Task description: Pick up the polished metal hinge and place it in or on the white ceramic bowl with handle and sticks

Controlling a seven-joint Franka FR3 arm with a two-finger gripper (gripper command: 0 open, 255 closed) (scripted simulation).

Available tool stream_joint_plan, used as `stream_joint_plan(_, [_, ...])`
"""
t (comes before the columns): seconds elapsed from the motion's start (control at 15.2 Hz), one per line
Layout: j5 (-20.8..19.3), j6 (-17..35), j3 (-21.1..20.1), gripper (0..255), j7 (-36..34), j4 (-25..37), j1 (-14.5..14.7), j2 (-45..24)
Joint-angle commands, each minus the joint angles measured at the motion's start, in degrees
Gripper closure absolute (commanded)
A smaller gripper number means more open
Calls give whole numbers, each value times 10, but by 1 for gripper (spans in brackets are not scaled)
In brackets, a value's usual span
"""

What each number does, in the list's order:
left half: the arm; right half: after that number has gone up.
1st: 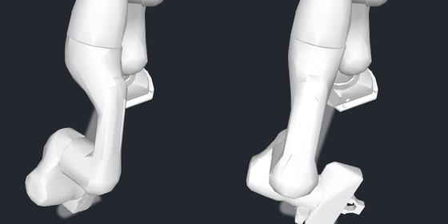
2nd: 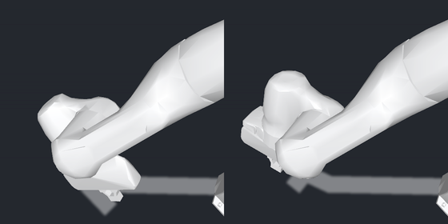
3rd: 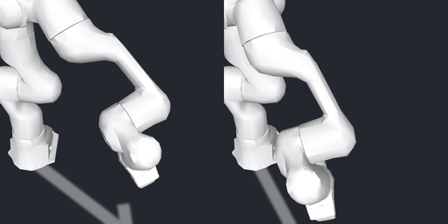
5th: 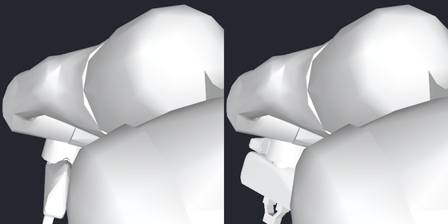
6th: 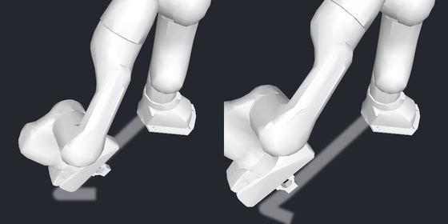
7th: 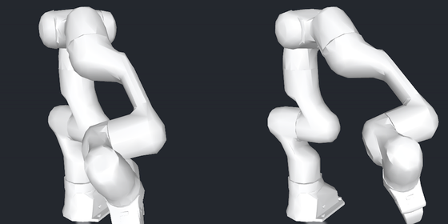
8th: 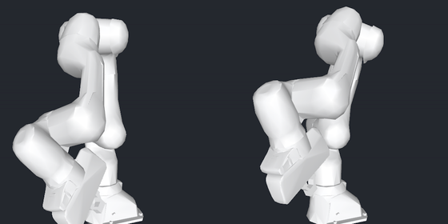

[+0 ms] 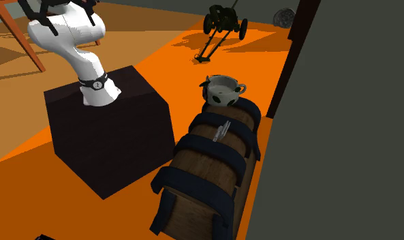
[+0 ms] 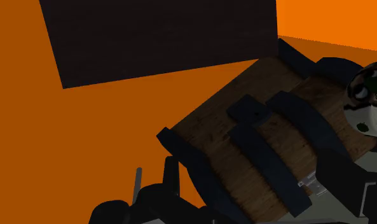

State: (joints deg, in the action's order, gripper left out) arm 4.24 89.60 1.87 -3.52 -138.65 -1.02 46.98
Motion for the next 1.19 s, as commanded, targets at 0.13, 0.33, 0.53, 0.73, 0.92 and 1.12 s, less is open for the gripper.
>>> stream_joint_plan(0.13, [1, 38, -3, 0, 19, -6, 12, -32])
stream_joint_plan(0.33, [2, 94, -9, 0, 46, -9, 30, -84])
stream_joint_plan(0.53, [4, 147, -15, 0, 73, -5, 46, -139])
stream_joint_plan(0.73, [5, 197, -22, 0, 99, 5, 62, -197])
stream_joint_plan(0.92, [6, 242, -31, 0, 124, 20, 77, -256])
stream_joint_plan(1.12, [4, 283, -41, 0, 147, 41, 91, -316])
